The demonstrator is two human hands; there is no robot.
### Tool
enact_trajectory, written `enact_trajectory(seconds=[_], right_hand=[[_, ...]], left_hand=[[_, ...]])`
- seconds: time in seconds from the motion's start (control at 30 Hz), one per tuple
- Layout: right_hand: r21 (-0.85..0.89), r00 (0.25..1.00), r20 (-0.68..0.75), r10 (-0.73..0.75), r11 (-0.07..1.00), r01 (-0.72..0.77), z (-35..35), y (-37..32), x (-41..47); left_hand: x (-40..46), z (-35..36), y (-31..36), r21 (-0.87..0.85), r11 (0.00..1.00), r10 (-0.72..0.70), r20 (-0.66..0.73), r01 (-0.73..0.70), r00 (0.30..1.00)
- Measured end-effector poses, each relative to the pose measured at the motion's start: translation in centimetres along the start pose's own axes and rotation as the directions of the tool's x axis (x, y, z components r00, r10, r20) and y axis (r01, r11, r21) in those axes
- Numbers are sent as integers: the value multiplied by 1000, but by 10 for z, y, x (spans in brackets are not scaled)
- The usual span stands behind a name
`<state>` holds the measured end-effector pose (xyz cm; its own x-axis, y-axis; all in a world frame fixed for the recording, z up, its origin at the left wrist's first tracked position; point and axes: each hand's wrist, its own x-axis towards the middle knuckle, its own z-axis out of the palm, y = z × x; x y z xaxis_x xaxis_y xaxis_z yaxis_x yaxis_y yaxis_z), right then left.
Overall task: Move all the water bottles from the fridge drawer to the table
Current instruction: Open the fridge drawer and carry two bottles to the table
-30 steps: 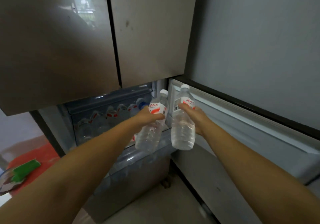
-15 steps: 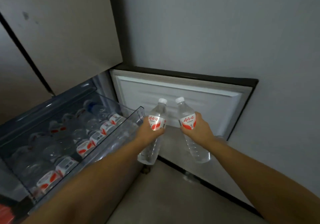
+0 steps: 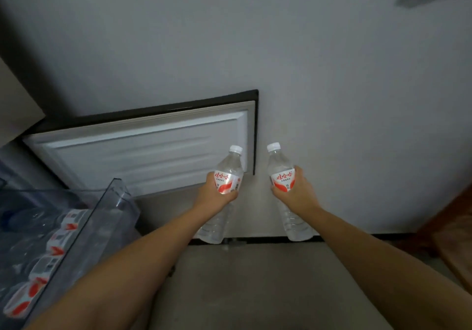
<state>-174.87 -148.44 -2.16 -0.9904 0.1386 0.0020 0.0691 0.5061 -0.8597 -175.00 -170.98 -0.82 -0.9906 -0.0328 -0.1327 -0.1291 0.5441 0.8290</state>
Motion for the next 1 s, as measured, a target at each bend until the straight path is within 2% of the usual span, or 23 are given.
enact_trajectory(seconds=[0.23, 0.37, 0.7, 0.8, 0.9, 1.0], right_hand=[[-36, 968, -228, 103, 993, -114, -120, 70, 2], [-59, 934, -327, 147, 983, -175, -197, 105, 2], [-11, 784, -558, 273, 942, -335, -365, 198, -32], [36, 702, -637, 319, 922, -386, -399, 228, -54], [90, 642, -671, 372, 900, -427, -428, 251, -78], [145, 552, -724, 414, 873, -465, -466, 282, -105]], left_hand=[[33, 115, 87, -3, 990, 142, 200, -144, 970], [44, 186, 140, -2, 984, 173, 284, -180, 943], [34, 372, 254, -27, 954, 273, 491, -299, 828], [20, 426, 277, -48, 954, 271, 563, -296, 781], [9, 477, 298, -40, 928, 311, 626, -369, 715], [-6, 539, 328, -68, 877, 373, 720, -476, 585]])
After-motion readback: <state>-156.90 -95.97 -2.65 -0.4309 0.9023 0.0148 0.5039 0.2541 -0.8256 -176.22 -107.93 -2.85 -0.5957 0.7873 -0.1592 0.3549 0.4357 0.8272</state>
